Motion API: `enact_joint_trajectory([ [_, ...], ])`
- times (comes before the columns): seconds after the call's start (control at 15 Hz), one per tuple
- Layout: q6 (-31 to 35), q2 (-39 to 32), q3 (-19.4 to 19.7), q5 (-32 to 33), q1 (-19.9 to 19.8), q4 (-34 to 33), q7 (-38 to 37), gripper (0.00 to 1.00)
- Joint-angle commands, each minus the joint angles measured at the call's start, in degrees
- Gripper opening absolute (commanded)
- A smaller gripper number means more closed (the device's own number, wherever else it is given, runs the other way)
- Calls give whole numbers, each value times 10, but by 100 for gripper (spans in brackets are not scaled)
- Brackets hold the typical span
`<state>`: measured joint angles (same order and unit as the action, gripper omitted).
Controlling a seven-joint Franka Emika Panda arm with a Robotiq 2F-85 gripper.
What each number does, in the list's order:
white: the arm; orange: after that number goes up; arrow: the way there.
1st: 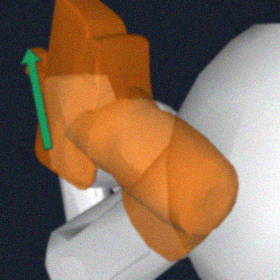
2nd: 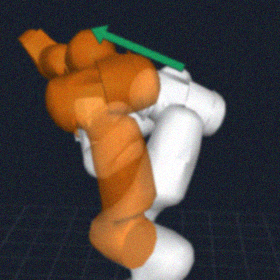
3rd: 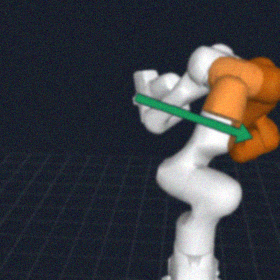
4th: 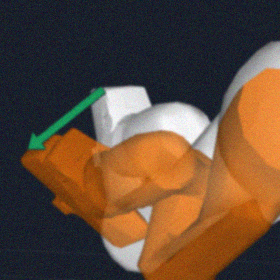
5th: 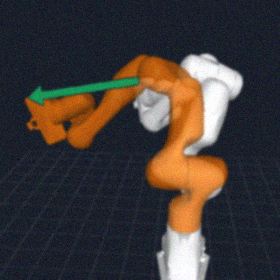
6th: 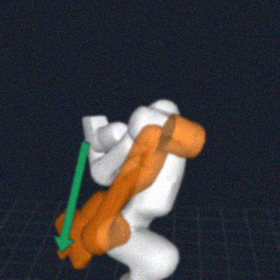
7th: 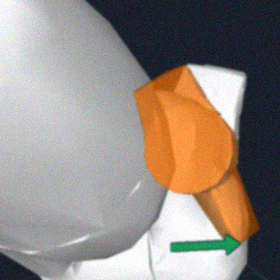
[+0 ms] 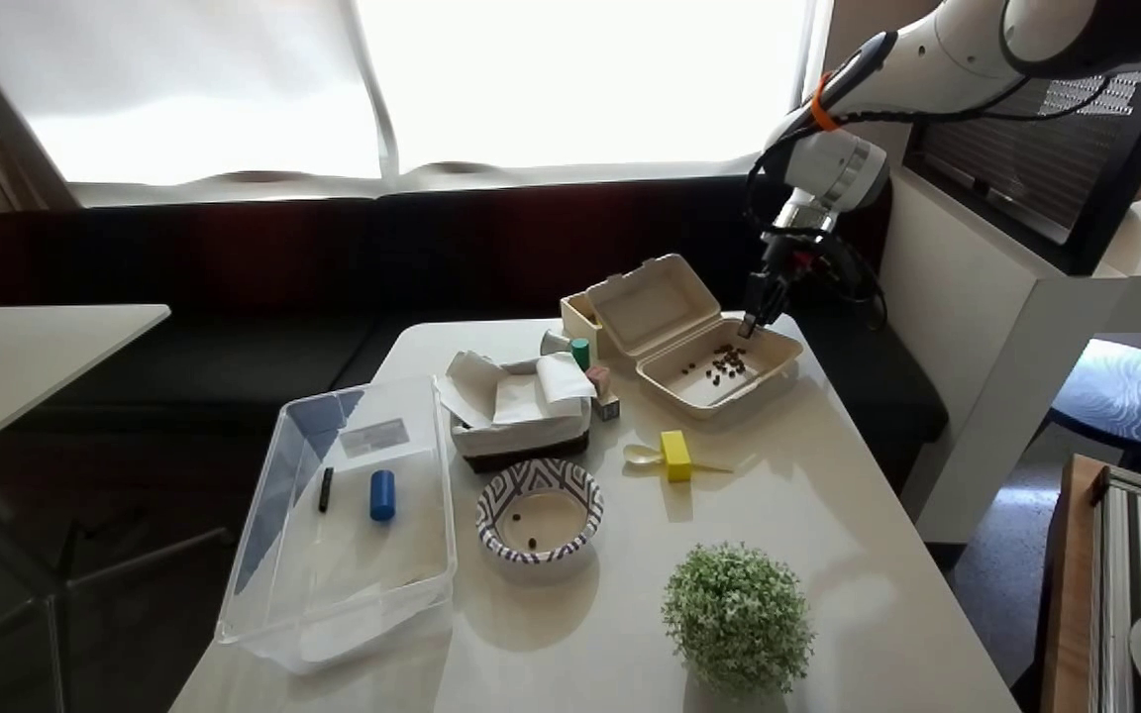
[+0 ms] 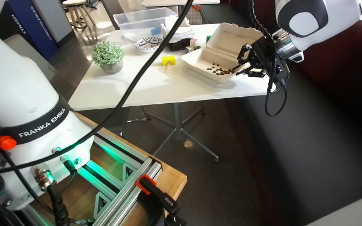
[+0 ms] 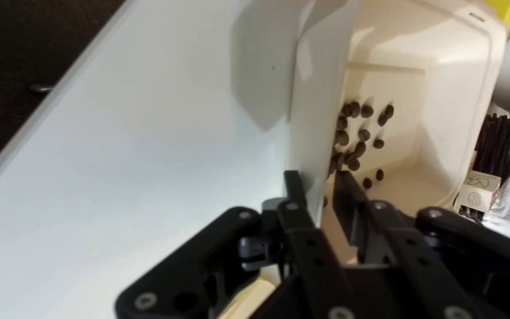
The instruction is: Empty the beans in the carton box into the box
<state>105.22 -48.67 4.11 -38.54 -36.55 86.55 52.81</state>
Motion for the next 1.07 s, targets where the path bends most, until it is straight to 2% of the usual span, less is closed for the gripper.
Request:
enact_joint_trajectory([
  [0.0,-23,-22,-10,-3,-13,-29,-4,0],
  [0.47,-22,-9,-11,2,-13,-20,-14,1],
  [1.0,14,72,5,11,8,50,-44,1],
])
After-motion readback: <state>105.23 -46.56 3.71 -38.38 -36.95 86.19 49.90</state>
